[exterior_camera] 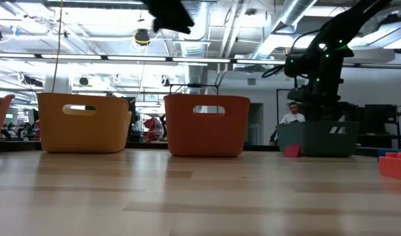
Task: Sort blocks
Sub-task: Put the blue game piece into the yellow bin
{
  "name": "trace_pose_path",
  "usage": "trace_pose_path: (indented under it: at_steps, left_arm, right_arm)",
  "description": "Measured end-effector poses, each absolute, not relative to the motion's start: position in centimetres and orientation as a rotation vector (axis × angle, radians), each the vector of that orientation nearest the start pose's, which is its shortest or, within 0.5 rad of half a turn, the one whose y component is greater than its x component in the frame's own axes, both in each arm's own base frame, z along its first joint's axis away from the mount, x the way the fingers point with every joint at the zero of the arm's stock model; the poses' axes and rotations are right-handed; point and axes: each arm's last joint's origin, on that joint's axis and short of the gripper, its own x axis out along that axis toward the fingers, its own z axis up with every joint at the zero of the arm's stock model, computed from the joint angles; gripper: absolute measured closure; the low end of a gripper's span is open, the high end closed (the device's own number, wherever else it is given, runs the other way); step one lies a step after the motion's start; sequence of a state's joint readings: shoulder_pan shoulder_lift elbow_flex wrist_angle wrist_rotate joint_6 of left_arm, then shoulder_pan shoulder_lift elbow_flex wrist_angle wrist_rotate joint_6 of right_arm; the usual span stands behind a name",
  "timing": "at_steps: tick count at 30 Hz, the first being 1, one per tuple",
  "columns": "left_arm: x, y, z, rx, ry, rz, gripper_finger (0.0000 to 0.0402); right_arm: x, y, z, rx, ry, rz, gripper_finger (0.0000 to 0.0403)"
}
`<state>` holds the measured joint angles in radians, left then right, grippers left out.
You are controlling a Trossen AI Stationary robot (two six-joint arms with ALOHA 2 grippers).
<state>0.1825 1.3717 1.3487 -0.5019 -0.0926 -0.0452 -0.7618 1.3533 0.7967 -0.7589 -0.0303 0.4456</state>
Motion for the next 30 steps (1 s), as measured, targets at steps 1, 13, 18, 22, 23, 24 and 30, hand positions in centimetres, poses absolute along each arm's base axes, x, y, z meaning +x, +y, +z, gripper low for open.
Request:
trace_pose_path:
  at_steps: [1, 13, 18, 22, 23, 24, 30]
  left_arm:
    - [27.9, 5.5, 36.9, -0.074, 0.5, 0.315, 0.0263]
    - [19.3, 4.4, 38.2, -0.084, 0.349, 0.486, 0.0263]
    - [18.3, 4.3, 38.6, -0.069, 0.341, 0.492, 0.0263]
    - [17.8, 4.2, 38.5, -0.075, 0.36, 0.494, 0.0263]
    - [17.7, 4.1, 38.5, -0.081, 0.364, 0.495, 0.0263]
    - [17.6, 4.1, 38.5, -0.089, 0.368, 0.497, 0.0263]
    - [17.3, 4.1, 38.3, -0.106, 0.385, 0.5, 0.0263]
  right_arm:
    - [16.5, -15.7, 18.9, 0.895, 1.096, -0.91, 0.0163]
    - [17.7, -15.6, 18.0, 1.011, 1.056, -0.952, 0.0141]
    - [18.0, -16.4, 16.3, 1.017, 1.106, -0.995, 0.0141]
    - [18.2, -16.8, 15.3, 1.01, 1.143, -1.016, 0.0141]
    - [18.2, -16.9, 15.0, 0.999, 1.156, -1.033, 0.0141]
    - [18.2, -17.0, 14.7, 0.991, 1.168, -1.045, 0.0141]
    - [18.5, -17.3, 14.4, 0.947, 1.163, -1.023, 0.0144]
